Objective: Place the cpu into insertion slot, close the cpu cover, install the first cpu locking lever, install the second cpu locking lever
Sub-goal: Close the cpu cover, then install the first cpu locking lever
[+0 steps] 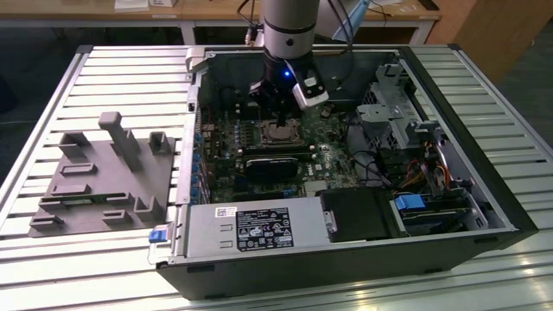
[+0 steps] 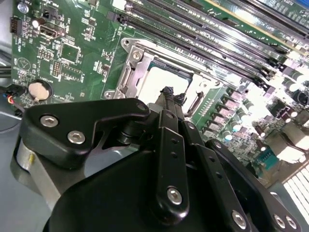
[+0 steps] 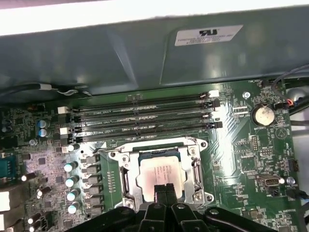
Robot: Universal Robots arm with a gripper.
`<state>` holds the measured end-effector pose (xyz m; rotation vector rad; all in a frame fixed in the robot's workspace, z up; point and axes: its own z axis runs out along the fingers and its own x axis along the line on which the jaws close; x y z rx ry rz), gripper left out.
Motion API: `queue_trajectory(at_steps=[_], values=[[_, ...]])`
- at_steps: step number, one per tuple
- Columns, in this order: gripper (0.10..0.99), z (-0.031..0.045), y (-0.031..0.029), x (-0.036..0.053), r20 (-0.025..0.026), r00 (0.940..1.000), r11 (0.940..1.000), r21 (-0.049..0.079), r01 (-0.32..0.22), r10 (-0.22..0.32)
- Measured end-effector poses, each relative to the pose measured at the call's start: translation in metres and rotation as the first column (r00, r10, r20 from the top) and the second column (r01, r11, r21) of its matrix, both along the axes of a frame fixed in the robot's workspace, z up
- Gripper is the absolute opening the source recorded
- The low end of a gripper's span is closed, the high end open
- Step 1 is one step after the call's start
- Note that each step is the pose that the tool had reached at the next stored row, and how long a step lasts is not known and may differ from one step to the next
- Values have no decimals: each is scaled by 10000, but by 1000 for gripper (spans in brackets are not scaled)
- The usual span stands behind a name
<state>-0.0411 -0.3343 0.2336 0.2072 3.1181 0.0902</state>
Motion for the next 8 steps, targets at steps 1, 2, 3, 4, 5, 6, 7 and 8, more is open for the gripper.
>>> queue_trajectory(at_steps=[1, 2, 3, 4, 5, 6, 7, 8], values=[[106, 16, 0, 0, 0, 10000, 10000, 1, 0, 0], [106, 30, 0, 0, 1, 10000, 10000, 1, 0, 0], [106, 40, 0, 0, 0, 10000, 10000, -1, 0, 0], [106, 42, 0, 0, 0, 10000, 10000, 2, -1, 1], [106, 42, 0, 0, 1, 10000, 10000, 2, 0, 0], [106, 42, 0, 0, 0, 10000, 10000, 3, -1, 1], [106, 43, 0, 0, 0, 10000, 10000, 4, 0, 0], [106, 43, 0, 0, 0, 10000, 10000, 4, 0, 0]])
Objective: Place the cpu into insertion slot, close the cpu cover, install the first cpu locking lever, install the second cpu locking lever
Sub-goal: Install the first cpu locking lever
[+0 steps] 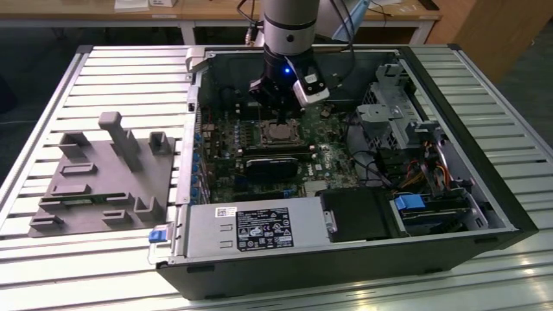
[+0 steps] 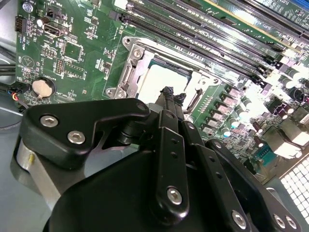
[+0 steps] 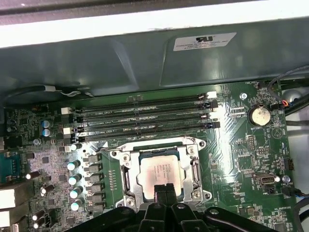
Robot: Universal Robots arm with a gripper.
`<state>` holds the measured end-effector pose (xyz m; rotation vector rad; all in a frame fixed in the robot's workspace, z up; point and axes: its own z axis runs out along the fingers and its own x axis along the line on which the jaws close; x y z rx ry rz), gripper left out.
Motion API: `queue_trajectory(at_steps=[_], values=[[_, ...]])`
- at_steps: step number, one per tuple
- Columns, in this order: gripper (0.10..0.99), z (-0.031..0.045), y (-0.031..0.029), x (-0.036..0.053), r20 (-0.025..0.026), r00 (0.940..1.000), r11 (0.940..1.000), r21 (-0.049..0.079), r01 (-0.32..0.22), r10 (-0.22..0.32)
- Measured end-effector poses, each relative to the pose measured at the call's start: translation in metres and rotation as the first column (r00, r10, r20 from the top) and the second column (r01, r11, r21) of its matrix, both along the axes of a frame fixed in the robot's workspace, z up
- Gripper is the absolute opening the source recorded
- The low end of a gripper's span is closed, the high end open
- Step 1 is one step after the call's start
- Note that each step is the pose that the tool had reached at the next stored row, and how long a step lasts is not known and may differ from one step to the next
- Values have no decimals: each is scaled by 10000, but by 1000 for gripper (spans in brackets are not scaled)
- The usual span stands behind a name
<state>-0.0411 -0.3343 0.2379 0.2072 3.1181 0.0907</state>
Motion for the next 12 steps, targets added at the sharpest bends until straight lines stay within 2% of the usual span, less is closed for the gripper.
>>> queue_trajectory(at_steps=[10, 12], values=[[106, 0, 0, -2, 1, 10000, 10000, 2, 1, -1], [106, 1, -1, -29, 11, 10000, 10000, 1, -1, 1]])
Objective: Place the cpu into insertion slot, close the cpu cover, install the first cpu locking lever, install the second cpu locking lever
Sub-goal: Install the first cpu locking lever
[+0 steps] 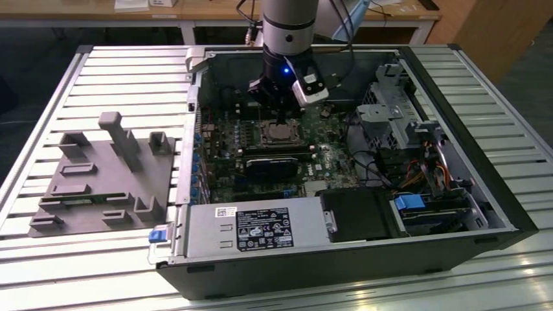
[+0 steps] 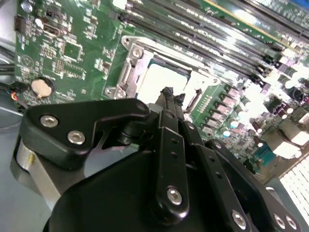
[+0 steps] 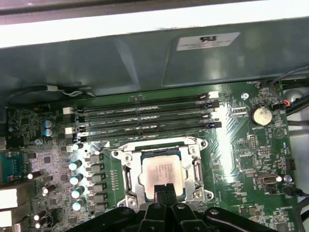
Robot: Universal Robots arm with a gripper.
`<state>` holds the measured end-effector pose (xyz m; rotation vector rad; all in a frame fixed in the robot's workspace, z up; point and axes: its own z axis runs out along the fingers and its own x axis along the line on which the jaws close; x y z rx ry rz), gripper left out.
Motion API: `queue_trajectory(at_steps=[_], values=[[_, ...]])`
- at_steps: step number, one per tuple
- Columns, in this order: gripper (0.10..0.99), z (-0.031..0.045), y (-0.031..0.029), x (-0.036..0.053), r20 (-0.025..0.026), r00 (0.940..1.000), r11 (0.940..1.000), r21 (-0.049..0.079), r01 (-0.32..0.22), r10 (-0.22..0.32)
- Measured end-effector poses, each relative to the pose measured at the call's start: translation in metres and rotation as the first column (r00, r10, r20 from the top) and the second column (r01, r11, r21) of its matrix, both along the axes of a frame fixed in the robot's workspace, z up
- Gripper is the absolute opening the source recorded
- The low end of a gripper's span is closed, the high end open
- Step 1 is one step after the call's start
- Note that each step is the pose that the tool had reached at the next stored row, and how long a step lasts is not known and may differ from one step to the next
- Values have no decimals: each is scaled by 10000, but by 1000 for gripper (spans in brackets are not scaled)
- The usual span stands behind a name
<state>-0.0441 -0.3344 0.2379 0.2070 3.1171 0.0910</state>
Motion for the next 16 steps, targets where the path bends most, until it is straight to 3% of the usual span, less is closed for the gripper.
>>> queue_trajectory(at_steps=[6, 16], values=[[106, 0, 0, -136, 55, 10000, 10000, 1, -1, 1], [106, -1, 0, -392, 192, 9998, 10000, 1, 0, 0]])
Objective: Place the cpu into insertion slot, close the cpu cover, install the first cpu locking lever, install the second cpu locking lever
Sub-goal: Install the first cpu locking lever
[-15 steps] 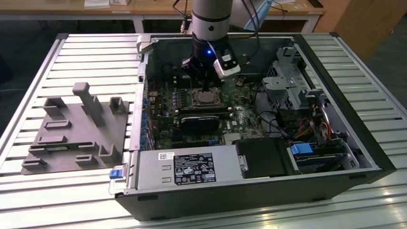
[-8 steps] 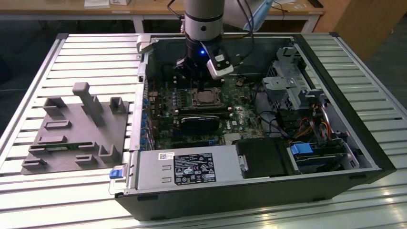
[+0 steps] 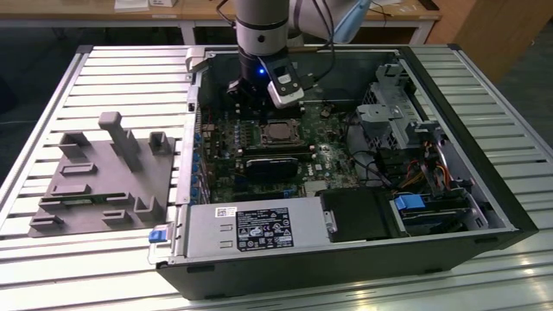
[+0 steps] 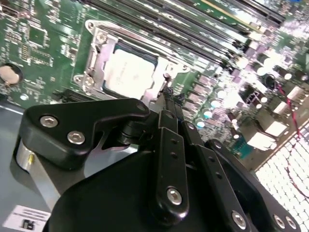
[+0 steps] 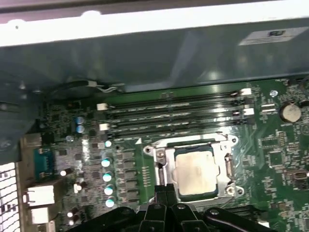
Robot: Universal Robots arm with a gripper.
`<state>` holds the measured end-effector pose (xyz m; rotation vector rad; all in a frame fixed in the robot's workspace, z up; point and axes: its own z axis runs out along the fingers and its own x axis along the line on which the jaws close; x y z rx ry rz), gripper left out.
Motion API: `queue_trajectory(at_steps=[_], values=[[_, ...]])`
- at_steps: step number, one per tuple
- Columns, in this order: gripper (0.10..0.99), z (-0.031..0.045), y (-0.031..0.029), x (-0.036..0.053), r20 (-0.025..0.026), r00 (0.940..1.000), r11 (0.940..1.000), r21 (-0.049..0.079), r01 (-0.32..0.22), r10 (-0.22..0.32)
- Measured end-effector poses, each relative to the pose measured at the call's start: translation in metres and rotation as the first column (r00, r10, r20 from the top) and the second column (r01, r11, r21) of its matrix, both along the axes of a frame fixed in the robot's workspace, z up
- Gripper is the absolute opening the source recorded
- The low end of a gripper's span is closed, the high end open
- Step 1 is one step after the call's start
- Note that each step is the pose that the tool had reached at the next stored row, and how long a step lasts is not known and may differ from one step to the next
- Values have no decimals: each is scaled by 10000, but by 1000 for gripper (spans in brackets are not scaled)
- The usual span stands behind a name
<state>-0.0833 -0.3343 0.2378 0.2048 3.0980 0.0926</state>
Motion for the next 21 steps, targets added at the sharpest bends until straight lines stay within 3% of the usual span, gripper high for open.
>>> queue_trajectory(at_steps=[8, 12, 21], values=[[106, 0, 0, -154, 80, 10000, 10000, 0, 1, -1], [106, 20, 0, -162, 84, 10000, 10000, -1, -1, 1], [106, 159, 0, -162, 86, 10000, 10000, 0, 1, -1]])
